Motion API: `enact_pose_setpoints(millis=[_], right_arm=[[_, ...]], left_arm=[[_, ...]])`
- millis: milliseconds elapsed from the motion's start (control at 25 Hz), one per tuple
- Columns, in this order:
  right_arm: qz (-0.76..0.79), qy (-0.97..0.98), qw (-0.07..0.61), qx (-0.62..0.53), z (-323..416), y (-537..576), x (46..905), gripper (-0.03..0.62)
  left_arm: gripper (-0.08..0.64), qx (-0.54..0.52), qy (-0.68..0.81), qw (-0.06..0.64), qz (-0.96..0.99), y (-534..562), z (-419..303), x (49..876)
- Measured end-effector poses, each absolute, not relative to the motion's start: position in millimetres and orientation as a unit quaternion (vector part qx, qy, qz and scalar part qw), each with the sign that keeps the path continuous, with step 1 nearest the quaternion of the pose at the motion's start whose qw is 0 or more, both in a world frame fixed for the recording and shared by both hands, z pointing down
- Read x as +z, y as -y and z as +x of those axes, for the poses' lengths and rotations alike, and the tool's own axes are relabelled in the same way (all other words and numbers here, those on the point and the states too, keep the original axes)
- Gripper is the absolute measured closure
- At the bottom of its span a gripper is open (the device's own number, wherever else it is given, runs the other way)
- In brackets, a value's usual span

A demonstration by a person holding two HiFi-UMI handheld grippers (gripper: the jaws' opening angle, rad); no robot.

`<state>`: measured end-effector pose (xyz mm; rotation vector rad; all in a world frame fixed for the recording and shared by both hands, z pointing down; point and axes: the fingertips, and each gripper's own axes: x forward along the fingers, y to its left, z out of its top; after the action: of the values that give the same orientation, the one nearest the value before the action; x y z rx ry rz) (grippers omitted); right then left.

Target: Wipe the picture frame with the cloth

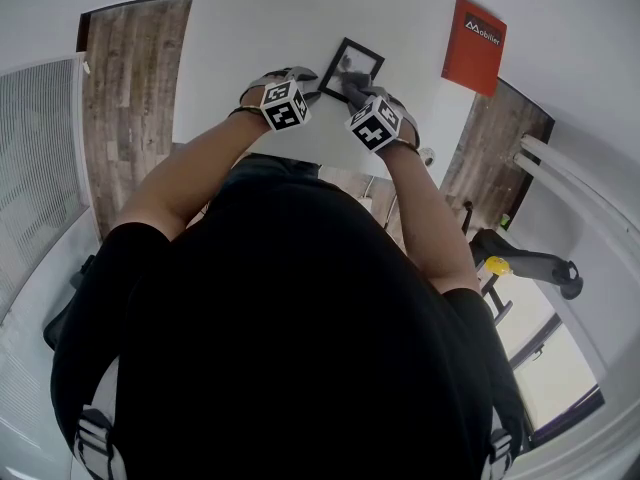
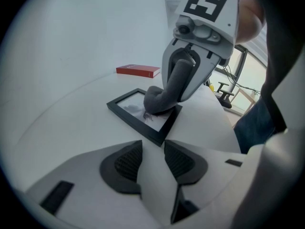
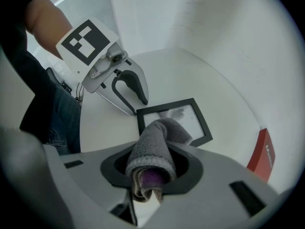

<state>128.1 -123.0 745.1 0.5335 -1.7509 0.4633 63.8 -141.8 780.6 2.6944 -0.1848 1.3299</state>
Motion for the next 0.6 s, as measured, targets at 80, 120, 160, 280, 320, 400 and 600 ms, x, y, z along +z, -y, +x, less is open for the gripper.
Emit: enact_pose_setpoints(millis=[80,120,160,280,320,400,600], right_arm=[[0.224,0.754,0.584,0.203,127.3,118.4,744.9,0.486],[0.222,0.755,0.583,0.204,126.7,116.2,744.7,0.486],[0.22,0.756,0.582,0.205,125.8,113.9,744.4,0.486],[0.214,0.757,0.581,0.208,122.6,107.1,743.9,0.486],[0.213,0.758,0.581,0.208,121.8,105.6,743.6,0.486],[0.212,0.758,0.58,0.209,120.7,102.9,742.9,0.486],[0.212,0.76,0.576,0.214,119.5,98.5,739.5,0.486]], left_arm=[[0.408,0.442,0.062,0.066,0.893,142.1,64.4,781.2],[0.41,0.442,0.063,0.066,0.892,142.0,64.6,781.5],[0.409,0.442,0.063,0.066,0.892,141.8,64.6,781.6],[0.41,0.442,0.065,0.066,0.892,141.6,64.2,781.2],[0.409,0.442,0.066,0.066,0.892,141.7,64.2,781.2],[0.409,0.443,0.067,0.067,0.892,141.7,64.3,781.3],[0.409,0.443,0.07,0.068,0.891,142.3,64.3,781.6]])
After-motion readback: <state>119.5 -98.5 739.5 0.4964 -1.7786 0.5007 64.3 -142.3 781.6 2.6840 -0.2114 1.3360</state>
